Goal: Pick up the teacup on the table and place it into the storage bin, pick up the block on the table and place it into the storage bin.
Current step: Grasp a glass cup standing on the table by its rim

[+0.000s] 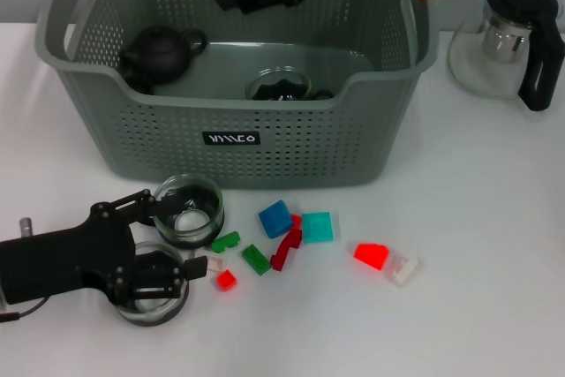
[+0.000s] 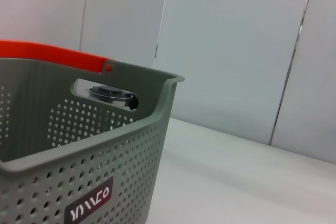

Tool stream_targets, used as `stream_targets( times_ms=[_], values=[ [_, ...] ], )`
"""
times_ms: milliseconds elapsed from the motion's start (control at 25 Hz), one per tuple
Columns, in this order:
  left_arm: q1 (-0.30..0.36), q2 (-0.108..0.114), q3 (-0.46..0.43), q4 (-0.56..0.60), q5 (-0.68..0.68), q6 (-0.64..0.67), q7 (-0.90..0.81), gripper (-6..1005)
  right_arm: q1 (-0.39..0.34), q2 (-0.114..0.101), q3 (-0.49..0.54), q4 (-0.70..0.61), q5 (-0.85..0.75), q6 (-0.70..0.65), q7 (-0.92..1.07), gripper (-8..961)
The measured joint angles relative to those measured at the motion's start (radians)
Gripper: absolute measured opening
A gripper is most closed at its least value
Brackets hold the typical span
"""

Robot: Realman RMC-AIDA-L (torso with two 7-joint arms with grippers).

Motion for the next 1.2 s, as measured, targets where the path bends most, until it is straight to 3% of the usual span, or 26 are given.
stream_targets(
  times_ms=[320,680,920,1200],
  values=[
    [0.001,0.004,0.0,0.004,0.002,0.004,0.0,947,-0.19,0.002,0.004,-0.127,0.205,-0.247,-0.131,565],
    [0.008,0.011,0.002,0.052,0.003,0.035,0.001,948,-0.371,0.02,-0.072,-0.128,0.168,-0.362,-0.306,566],
    [0.013,0.012,0.011,0.152,0.083,0.076,0.03,948,-0.397,0.022,-0.084,-0.083,0.158,-0.346,-0.314,566],
    [0.014,-0.009,0.015,0.356,0.205,0.161,0.031,948,-0.374,0.026,-0.12,0.013,0.164,-0.301,-0.307,556]
  ],
)
